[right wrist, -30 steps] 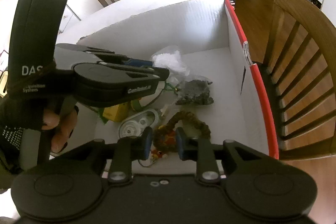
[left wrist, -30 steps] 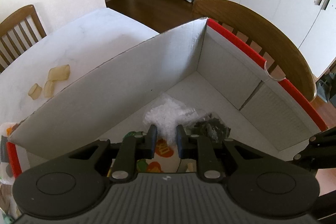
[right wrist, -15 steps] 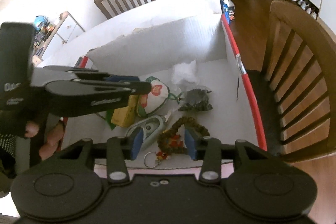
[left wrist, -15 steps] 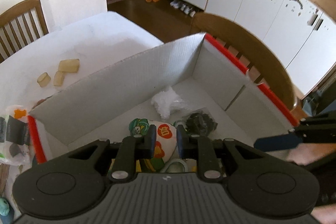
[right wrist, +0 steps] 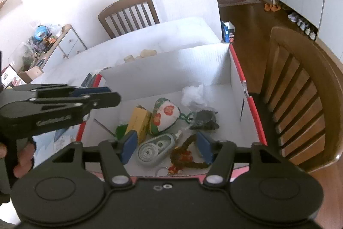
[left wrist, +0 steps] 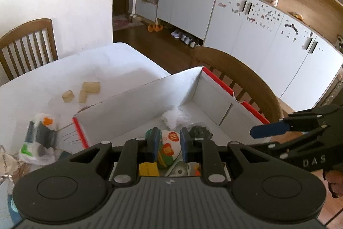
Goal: Organize objects
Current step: 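Move both tools back over the table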
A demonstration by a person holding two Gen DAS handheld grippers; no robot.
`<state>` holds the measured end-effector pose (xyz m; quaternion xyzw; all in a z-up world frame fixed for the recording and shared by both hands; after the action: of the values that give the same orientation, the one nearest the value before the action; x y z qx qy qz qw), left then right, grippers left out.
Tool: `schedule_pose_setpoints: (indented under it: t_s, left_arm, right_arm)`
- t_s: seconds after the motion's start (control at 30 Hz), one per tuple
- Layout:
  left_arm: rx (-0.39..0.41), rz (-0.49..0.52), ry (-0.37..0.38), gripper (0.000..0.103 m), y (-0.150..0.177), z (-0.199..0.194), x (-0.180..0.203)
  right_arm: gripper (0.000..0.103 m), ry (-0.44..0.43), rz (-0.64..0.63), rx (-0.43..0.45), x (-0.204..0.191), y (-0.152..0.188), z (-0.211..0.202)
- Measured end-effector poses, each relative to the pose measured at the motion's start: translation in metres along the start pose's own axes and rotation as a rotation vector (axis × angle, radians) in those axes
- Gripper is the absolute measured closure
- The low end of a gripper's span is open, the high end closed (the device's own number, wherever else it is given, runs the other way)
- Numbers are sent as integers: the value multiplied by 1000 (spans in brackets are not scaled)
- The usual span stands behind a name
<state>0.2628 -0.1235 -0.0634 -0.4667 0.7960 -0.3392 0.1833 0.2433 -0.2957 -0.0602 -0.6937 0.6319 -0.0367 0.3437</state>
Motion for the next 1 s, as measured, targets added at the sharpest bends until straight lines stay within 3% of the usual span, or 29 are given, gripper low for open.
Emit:
schedule_pose_setpoints:
  t_s: [0.27,0.5,0.83,0.93,1.0]
  left_arm:
    - [46,-52,-27,84,22,-39,-32]
    - [41,-116,-71,84,56,-69,-69]
    - [21,-205,-126,83,108,-102,-130]
    - [24,-220,-151,72,121,-112,-144]
    - [35,-233,-164,48,129,-120,-154]
  right_arm:
    - [27,-27,-7,39,-31,6,-3]
    - [15,-79,-95,66,-77,19,-2]
    - [14,-117,-145,30,-140,32,20]
    - [14,-123,-142,12,-156,36,29]
    - [14,-123,-142,6,-165,39,34]
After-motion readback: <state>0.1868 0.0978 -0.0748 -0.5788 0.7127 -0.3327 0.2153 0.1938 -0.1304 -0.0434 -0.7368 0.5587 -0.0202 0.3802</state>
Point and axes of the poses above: each gripper's, at about its wrist camera, not at the fingertips, and z roughly the way its jaws point, x to its right, y to its underside, the point moved 4 cm from there along z, roughly the way its jaws point, and after that the axes turned 9 degrees about z, right-handed, at the moved point
